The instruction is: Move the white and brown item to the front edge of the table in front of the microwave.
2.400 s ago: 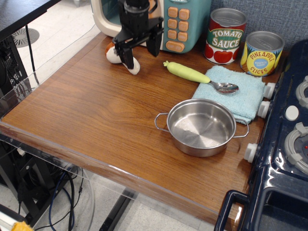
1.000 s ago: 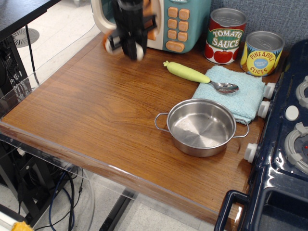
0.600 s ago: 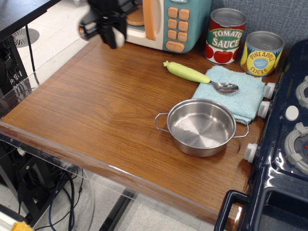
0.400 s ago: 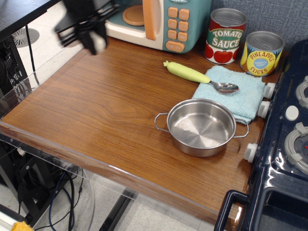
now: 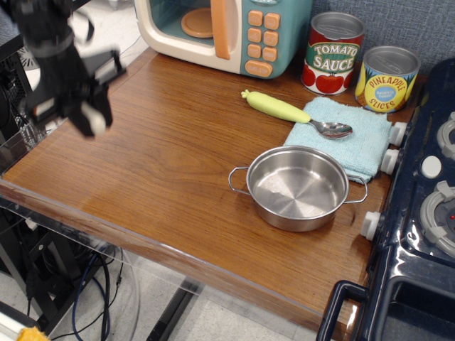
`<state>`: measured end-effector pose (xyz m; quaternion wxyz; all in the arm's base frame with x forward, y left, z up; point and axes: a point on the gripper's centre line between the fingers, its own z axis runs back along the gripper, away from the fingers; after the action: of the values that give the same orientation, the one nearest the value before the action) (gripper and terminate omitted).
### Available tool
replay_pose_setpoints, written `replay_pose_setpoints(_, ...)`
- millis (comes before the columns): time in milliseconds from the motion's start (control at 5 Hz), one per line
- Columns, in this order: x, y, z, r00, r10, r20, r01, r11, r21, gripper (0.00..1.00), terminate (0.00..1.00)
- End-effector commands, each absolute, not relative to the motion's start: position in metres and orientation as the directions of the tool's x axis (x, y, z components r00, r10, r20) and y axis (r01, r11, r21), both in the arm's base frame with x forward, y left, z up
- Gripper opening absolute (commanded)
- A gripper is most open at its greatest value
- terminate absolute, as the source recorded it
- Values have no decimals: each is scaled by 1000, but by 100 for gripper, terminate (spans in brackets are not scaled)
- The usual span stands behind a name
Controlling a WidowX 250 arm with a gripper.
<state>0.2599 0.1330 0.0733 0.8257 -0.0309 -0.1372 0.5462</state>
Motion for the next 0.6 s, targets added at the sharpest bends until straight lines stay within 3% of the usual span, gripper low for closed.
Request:
replay_pose_setpoints(0,254,135,35,396,898,191,-882,430,-194,0,0)
replay_pose_setpoints(200,249,136,18,404,896,187,-888,433,-157,0,0)
replay_pose_setpoints(400,252,132,21,438,883,168,-875,462,-146,100,0)
